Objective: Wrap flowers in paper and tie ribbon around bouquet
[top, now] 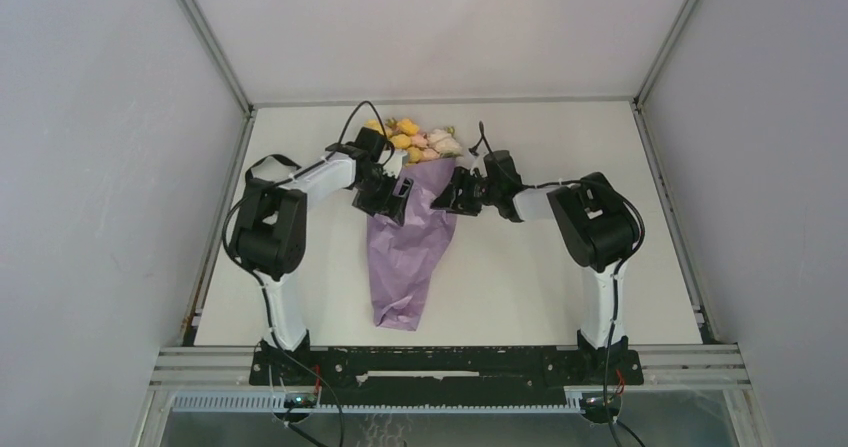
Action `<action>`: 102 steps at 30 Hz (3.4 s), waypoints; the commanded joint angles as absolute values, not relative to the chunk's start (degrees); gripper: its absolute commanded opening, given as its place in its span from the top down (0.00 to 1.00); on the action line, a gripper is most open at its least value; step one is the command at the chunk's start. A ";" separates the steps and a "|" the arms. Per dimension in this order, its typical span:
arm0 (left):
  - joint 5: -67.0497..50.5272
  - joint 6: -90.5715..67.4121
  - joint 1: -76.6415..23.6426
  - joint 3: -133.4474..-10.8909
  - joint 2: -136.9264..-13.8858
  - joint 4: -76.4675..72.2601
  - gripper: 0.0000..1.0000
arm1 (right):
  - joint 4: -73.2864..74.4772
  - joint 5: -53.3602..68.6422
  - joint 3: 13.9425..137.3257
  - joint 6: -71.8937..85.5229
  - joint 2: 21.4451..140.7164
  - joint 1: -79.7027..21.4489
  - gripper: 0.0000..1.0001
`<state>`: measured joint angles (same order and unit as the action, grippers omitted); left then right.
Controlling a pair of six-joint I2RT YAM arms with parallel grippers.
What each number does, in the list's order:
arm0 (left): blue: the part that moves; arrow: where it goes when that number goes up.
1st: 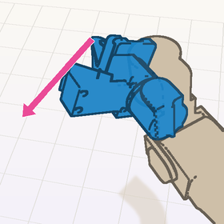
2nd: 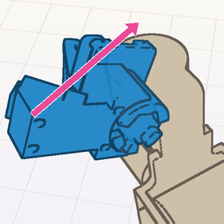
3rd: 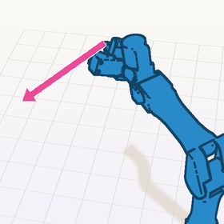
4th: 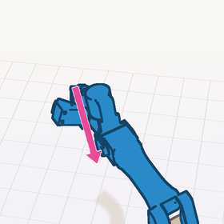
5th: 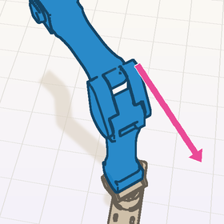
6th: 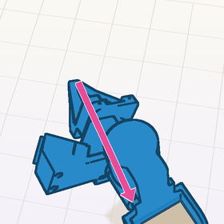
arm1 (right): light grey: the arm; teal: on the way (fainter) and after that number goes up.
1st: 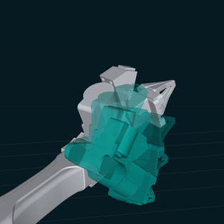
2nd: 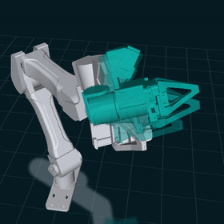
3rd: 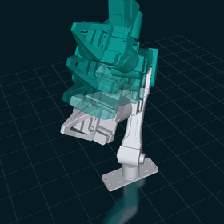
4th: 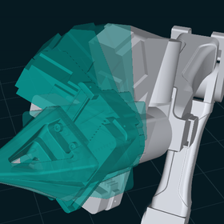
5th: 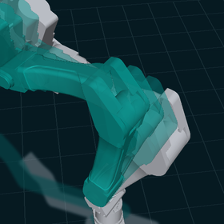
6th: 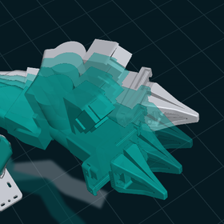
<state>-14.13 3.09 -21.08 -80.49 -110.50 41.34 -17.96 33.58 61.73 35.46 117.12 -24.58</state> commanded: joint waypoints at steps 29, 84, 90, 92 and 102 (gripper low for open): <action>1.37 31.72 -4.35 -78.88 -102.21 51.48 0.00 | -30.09 42.19 53.91 48.85 106.63 -22.45 1.00; -13.46 34.28 -0.48 -100.40 -99.06 72.57 1.00 | -29.65 43.16 50.36 47.07 104.93 -16.59 1.00; -19.15 38.16 -22.80 -105.42 -83.42 81.14 1.00 | -27.37 42.30 50.79 46.85 104.50 -15.33 1.00; -24.35 36.07 -29.77 -110.57 -82.45 83.19 1.00 | -26.95 42.11 50.93 46.78 104.38 -15.02 1.00; -29.67 37.93 -58.52 -100.58 -88.70 87.86 1.00 | -22.75 39.45 56.89 48.02 103.81 -13.18 1.00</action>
<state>-29.30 35.97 -51.07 -108.44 -83.70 83.64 -21.82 41.45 52.29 46.92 107.66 -13.58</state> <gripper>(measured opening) 0.006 0.017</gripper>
